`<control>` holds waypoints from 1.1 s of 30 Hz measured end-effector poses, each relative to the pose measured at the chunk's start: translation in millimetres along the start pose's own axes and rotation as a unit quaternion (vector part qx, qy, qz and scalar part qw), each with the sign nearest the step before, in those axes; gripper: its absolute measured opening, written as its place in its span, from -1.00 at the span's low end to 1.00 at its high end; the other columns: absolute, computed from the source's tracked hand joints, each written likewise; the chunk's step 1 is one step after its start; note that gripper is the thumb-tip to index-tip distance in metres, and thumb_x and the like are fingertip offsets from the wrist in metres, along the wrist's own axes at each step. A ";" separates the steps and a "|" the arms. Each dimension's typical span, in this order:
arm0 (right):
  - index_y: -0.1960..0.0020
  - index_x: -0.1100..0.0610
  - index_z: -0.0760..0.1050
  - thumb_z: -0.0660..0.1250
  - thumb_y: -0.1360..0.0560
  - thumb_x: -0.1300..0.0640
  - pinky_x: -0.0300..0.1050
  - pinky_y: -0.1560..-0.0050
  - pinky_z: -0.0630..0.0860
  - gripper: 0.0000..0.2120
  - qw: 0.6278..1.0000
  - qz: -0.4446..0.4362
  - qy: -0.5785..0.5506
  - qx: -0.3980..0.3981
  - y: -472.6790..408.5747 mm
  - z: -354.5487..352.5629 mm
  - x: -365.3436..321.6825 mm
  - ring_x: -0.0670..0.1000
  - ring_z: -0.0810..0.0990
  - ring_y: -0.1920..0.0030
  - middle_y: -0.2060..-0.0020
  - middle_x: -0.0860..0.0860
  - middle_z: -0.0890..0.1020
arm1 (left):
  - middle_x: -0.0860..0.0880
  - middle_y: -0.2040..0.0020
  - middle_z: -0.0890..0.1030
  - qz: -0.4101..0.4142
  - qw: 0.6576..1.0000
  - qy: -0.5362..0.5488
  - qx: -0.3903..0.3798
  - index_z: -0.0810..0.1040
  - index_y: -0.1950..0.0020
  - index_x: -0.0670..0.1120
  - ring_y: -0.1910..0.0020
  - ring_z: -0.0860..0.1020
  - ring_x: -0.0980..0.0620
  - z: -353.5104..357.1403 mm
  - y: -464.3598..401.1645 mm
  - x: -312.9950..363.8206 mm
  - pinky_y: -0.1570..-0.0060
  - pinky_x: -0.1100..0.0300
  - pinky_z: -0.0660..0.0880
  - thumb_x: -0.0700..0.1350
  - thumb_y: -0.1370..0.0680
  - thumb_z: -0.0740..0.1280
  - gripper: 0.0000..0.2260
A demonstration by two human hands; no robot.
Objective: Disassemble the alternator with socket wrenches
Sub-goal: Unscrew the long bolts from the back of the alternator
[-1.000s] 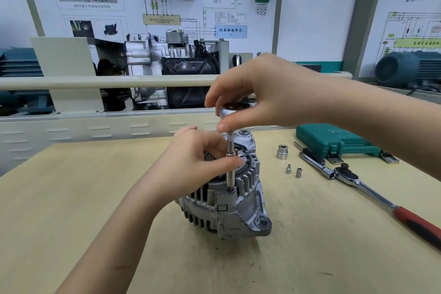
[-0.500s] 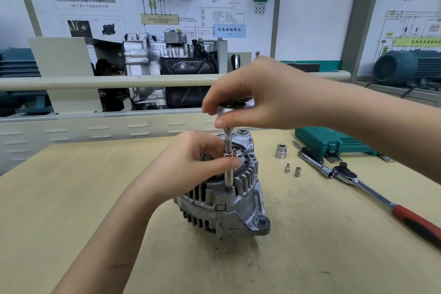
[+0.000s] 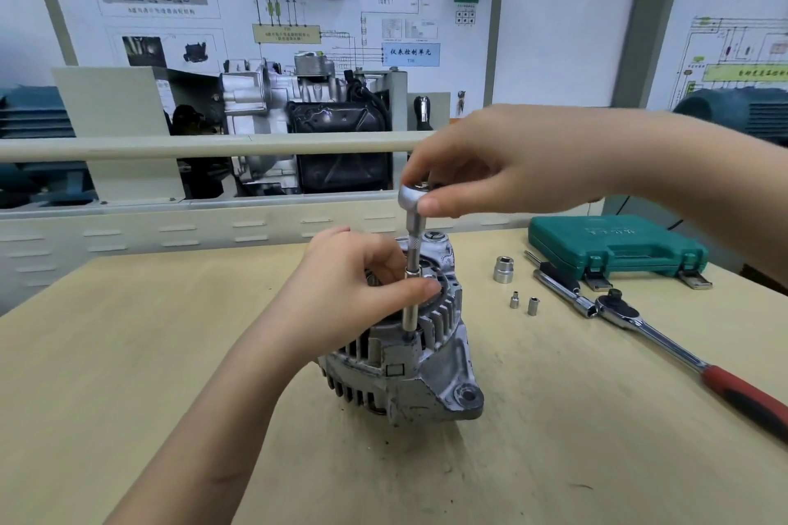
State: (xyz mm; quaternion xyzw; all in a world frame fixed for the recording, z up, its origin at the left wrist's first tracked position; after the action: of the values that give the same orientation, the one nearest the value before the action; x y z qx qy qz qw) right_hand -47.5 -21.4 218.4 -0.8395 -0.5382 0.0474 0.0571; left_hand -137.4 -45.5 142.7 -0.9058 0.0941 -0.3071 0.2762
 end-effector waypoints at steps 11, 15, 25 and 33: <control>-0.18 -0.02 0.49 0.27 -0.51 0.11 -0.48 -0.03 0.39 -0.75 0.993 -0.085 -0.066 -0.038 -7.6 -0.6 -1.4 -0.34 0.51 0.03 0.06 -0.29 0.55 | 0.16 0.26 0.64 0.018 0.994 0.085 -0.070 0.63 0.27 0.02 0.22 0.55 0.25 0.8 0.9 -0.1 0.20 0.48 0.39 0.17 -0.29 0.32 -0.75; -0.22 -0.08 0.47 0.26 -0.49 0.00 -0.57 0.03 0.34 -0.70 0.996 -0.069 -0.022 -0.051 -14.6 -3.5 3.1 -0.38 0.50 0.02 0.04 -0.33 0.54 | 0.09 0.28 0.64 0.019 0.995 0.071 -0.064 0.61 0.30 -0.01 0.23 0.55 0.18 1.9 -0.2 -1.2 0.13 0.55 0.32 0.17 -0.28 0.33 -0.74; 0.13 0.04 0.55 0.15 -0.14 -0.39 -0.24 0.24 0.45 -0.42 0.998 -0.062 0.007 0.027 -14.7 -7.6 -2.4 -0.19 0.53 0.35 0.36 -0.12 0.62 | 0.22 0.47 0.47 0.005 1.000 -0.003 -0.018 0.38 0.46 0.02 0.33 0.46 0.17 3.1 -1.7 -5.5 -0.33 0.22 0.11 0.23 -0.26 0.30 -0.69; -0.16 0.02 0.52 0.32 -0.46 0.05 -0.28 -0.04 0.44 -0.72 0.997 -0.073 -0.013 -0.029 -11.8 -5.7 3.5 -0.18 0.56 0.02 0.04 -0.14 0.62 | 0.17 0.20 0.64 0.023 0.996 0.046 -0.078 0.63 0.20 0.04 0.14 0.56 0.24 6.3 0.8 -1.1 0.07 0.60 0.29 0.08 -0.40 0.35 -0.85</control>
State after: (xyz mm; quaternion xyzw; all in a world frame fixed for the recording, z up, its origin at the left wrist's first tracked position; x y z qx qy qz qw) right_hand -55.9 -13.6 225.7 -0.7988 -0.5996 0.0388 0.0292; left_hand -134.4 -43.0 137.5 -0.9071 0.1517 -0.3336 0.2069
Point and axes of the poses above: each hand's wrist, its own y-axis away from the middle knuckle, its own z-axis out of the palm, x = y × z, the point moved 7 cm from there along -y, towards the middle knuckle
